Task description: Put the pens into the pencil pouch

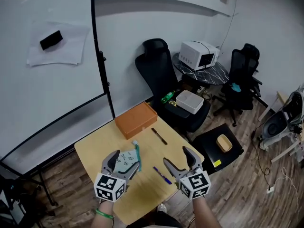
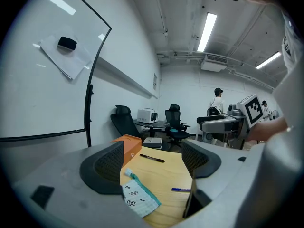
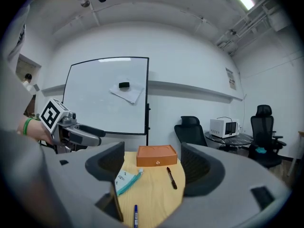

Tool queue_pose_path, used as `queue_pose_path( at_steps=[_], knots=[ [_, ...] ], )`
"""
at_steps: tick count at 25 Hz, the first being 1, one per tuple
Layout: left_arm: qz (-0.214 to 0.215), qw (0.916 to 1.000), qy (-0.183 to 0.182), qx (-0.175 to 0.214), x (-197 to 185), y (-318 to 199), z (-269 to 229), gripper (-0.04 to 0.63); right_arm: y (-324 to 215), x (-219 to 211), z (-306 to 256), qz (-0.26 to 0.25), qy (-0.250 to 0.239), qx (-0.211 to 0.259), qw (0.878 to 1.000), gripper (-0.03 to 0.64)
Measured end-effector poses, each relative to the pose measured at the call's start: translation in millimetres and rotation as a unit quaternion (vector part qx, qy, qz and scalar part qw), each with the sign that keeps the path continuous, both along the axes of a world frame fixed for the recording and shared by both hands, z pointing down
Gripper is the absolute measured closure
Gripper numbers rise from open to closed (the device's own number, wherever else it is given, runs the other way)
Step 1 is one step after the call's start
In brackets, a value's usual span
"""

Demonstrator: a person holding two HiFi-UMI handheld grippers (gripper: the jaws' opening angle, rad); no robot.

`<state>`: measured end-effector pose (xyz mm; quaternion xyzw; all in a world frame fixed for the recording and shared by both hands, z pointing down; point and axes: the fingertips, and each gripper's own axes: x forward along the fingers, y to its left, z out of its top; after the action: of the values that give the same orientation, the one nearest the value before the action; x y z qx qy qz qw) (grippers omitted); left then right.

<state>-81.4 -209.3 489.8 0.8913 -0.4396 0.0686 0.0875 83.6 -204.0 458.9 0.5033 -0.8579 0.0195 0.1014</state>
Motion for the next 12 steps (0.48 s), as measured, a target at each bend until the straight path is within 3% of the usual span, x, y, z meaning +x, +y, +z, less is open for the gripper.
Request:
queue_pose_path(
  at_steps=[7, 12],
  knots=[
    [-0.028, 0.9995, 0.004, 0.013, 10, -8, -14, 0.244, -26, 3, -4, -0.035, 0.003, 0.005, 0.999, 0.27],
    [-0.035, 0.9993, 0.006, 0.01, 7, -7, -11, 0.244, -29, 2, 24, -0.044, 0.024, -0.038, 0.998, 0.284]
  ],
)
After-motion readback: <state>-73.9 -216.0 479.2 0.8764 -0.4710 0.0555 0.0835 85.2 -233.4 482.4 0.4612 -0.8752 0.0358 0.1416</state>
